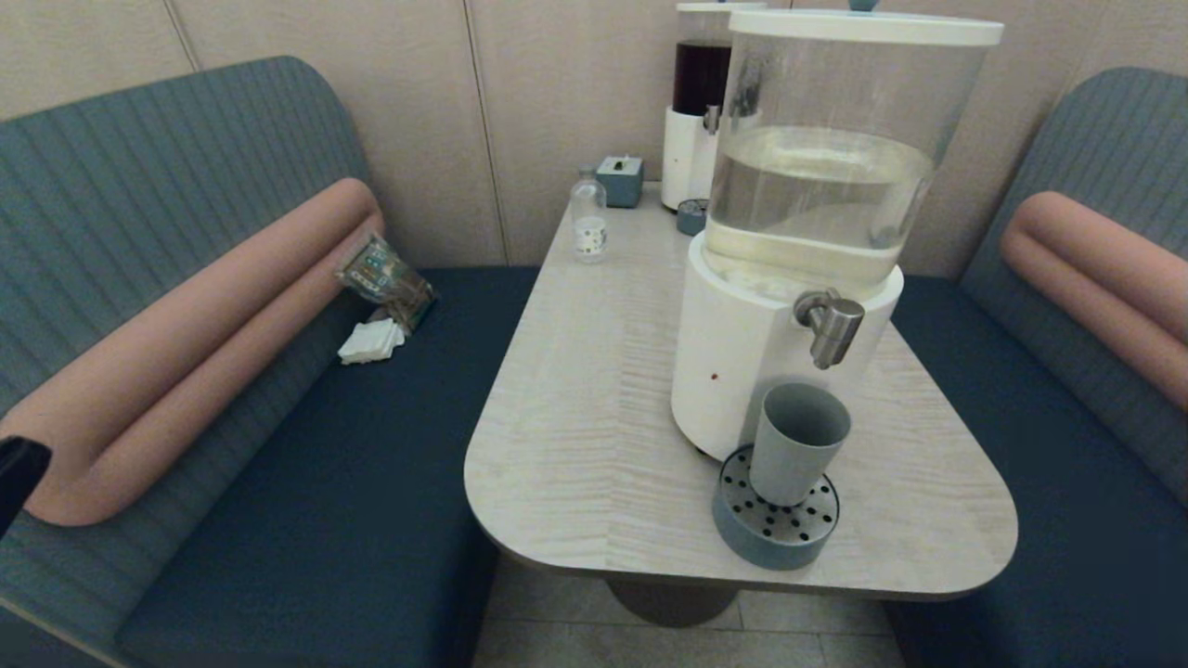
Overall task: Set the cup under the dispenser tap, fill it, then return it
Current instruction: Turn on the faucet
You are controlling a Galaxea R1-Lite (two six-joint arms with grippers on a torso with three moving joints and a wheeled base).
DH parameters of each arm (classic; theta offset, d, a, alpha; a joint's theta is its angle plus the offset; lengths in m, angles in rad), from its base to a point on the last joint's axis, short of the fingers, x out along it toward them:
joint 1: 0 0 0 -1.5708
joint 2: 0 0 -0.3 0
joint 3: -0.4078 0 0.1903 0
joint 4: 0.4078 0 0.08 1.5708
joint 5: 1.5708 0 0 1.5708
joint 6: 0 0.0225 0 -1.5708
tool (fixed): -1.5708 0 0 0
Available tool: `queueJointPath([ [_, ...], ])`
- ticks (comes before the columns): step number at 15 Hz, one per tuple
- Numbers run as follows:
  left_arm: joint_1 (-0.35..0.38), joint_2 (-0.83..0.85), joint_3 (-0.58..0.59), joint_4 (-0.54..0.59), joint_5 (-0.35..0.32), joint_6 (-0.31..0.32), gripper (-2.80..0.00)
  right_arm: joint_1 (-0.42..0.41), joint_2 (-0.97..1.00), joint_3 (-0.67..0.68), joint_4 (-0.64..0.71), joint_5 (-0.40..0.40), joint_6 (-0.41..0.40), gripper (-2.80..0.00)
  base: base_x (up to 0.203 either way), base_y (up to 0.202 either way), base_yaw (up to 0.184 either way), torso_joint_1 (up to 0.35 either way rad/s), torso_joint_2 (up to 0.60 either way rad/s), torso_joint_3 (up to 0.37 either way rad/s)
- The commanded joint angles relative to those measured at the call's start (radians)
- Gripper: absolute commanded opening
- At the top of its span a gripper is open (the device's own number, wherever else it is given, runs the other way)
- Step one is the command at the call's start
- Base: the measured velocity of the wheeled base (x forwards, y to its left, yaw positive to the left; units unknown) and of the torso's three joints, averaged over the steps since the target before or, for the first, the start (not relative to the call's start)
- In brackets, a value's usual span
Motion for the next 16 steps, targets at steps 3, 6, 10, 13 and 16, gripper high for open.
queueJointPath([
  [3, 0.017, -0.441, -0.074, 0.509, 0.001, 0.006, -2.80, 0.000, 0.000, 0.002, -0.001, 0.000, -0.001, -2.80, 0.000, 0.000, 0.000, 0.000, 0.00, 0.000],
  [6, 0.038, -0.633, -0.086, 0.683, 0.000, 0.048, -2.80, 0.000, 0.001, 0.002, -0.001, 0.000, -0.001, -2.80, 0.000, 0.000, 0.000, 0.000, 0.00, 0.000],
  [10, 0.045, -0.667, 0.034, 0.800, 0.037, 0.171, -2.80, 0.000, 0.000, 0.002, -0.001, 0.000, -0.001, -2.80, 0.000, 0.000, 0.000, 0.000, 0.00, 0.000],
  [13, 0.045, -0.667, 0.032, 0.982, 0.077, 0.193, -2.80, 0.000, 0.000, 0.002, -0.001, 0.000, 0.000, -2.80, 0.000, 0.000, 0.000, 0.000, 0.00, 0.000],
  [16, 0.045, -0.667, 0.005, 1.102, 0.139, 0.192, -2.80, 0.000, 0.000, 0.002, -0.001, 0.001, -0.001, -2.80, 0.000, 0.000, 0.000, 0.000, 0.00, 0.000],
])
